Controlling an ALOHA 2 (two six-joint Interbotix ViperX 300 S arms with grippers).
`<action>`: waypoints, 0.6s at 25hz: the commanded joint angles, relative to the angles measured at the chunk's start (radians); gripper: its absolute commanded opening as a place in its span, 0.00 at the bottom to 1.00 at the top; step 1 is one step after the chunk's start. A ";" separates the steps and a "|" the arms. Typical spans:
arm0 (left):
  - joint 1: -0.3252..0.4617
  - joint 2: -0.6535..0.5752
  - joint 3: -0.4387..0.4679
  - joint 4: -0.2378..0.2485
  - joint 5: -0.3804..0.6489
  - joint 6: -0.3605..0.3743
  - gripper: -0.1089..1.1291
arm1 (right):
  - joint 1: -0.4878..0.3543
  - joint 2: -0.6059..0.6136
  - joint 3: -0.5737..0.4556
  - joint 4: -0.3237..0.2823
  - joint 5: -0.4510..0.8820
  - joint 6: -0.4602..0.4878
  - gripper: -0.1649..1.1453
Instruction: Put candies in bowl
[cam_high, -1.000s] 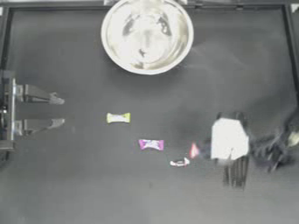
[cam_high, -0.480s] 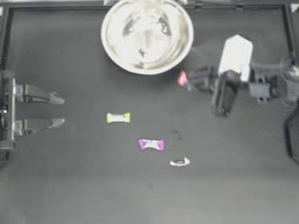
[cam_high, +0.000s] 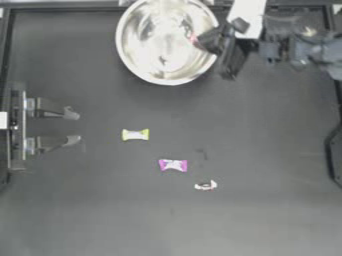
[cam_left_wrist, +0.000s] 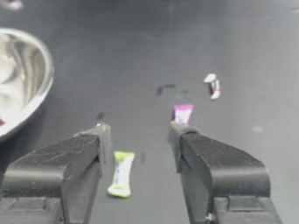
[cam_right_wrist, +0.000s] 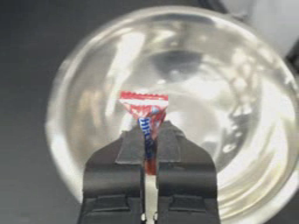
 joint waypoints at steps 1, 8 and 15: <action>0.000 0.014 -0.014 0.000 -0.009 0.000 0.75 | -0.023 0.067 -0.097 -0.014 -0.005 0.002 0.21; 0.000 0.012 -0.009 0.000 -0.009 -0.002 0.75 | -0.052 0.219 -0.229 -0.017 -0.026 0.002 0.21; 0.000 0.012 -0.011 -0.002 -0.009 -0.002 0.75 | -0.052 0.305 -0.290 -0.020 -0.028 0.000 0.25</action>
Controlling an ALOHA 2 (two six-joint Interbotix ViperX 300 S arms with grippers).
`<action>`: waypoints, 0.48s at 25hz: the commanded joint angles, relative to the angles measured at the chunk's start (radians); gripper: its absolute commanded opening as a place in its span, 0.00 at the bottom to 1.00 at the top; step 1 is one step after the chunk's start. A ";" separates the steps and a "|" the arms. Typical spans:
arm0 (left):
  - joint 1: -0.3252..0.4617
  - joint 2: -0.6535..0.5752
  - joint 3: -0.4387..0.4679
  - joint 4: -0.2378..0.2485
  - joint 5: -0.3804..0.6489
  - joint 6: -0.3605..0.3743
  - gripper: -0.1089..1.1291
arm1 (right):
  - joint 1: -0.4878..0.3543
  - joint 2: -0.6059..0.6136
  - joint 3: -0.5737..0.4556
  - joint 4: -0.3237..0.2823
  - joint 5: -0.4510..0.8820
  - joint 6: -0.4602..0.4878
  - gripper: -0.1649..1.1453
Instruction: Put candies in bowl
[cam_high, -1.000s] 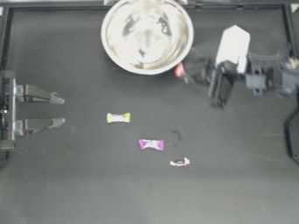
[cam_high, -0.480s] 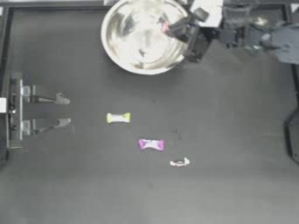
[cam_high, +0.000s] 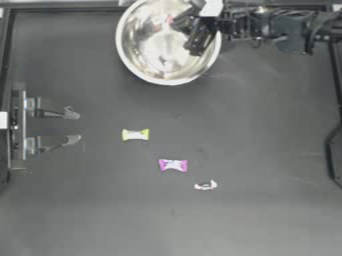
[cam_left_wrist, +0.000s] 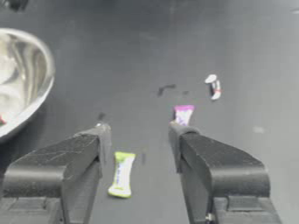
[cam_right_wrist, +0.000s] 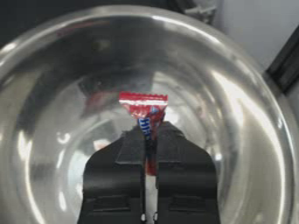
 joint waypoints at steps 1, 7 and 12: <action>0.002 0.011 -0.009 -0.002 -0.008 -0.002 0.75 | 0.000 0.008 -0.044 -0.012 -0.009 -0.003 0.29; 0.002 0.012 -0.009 -0.005 -0.008 -0.002 0.75 | -0.005 0.018 -0.054 -0.055 -0.058 0.000 0.77; 0.000 0.011 -0.009 -0.005 -0.008 -0.002 0.75 | -0.005 0.011 -0.052 -0.041 -0.063 0.006 0.90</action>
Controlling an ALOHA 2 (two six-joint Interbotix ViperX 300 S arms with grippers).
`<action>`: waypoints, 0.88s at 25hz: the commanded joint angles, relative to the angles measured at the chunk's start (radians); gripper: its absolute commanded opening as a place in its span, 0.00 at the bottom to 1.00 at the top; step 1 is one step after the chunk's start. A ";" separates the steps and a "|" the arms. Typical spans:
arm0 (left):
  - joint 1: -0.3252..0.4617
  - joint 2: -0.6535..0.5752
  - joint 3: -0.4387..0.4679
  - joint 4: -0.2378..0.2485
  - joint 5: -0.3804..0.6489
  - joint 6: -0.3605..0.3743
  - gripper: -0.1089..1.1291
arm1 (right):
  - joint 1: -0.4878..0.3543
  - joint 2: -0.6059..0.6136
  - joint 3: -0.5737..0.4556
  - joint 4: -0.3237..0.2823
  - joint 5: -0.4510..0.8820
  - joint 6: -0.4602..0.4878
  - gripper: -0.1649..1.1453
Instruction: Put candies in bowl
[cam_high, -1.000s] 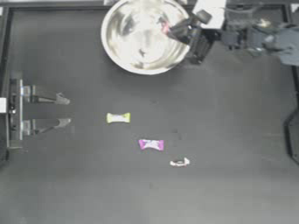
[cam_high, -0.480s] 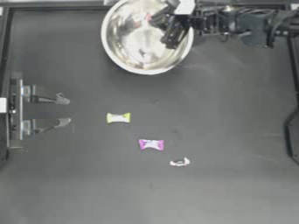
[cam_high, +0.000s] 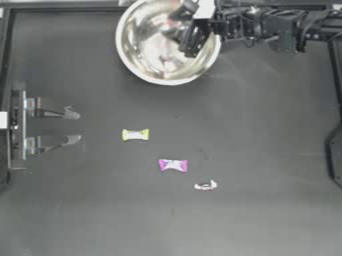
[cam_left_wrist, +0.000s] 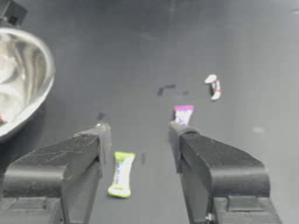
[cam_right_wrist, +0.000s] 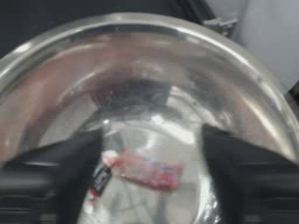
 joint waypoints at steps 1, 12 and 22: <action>0.002 0.011 -0.011 -0.002 -0.008 -0.002 0.75 | -0.002 -0.034 -0.018 0.009 -0.008 0.000 0.87; 0.012 0.008 -0.011 -0.002 -0.005 0.000 0.75 | 0.067 -0.256 0.166 0.028 -0.104 0.011 0.86; 0.012 0.008 -0.020 -0.002 0.000 0.002 0.75 | 0.261 -0.603 0.440 0.032 -0.117 0.020 0.86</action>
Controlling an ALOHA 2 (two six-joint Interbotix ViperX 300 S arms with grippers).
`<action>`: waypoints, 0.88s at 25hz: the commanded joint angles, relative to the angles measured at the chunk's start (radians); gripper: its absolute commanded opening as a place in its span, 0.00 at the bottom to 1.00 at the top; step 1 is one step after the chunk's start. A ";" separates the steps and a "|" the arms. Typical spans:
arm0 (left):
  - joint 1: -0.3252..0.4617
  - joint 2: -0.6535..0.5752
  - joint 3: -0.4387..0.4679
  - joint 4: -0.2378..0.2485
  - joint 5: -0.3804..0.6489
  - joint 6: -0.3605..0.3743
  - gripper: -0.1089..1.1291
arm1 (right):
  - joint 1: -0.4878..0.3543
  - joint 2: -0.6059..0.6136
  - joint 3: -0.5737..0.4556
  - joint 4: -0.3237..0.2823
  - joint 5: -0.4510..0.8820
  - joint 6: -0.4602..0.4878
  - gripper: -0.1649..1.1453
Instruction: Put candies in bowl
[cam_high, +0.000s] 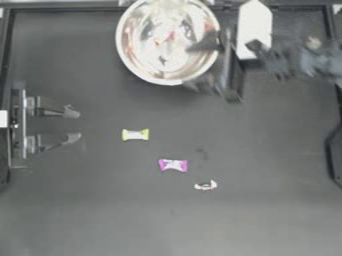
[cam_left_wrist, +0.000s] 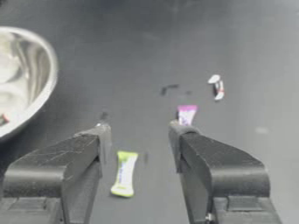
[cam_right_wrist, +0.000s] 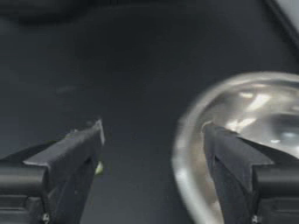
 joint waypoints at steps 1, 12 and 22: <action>0.002 0.008 -0.018 -0.002 0.000 0.002 0.75 | 0.089 -0.129 0.057 0.005 0.071 0.005 0.86; 0.002 0.008 -0.028 -0.002 0.006 0.005 0.75 | 0.345 -0.525 0.281 0.109 0.276 0.014 0.85; 0.041 0.023 -0.078 0.003 0.132 0.006 0.76 | 0.394 -0.584 0.331 0.112 0.270 0.015 0.85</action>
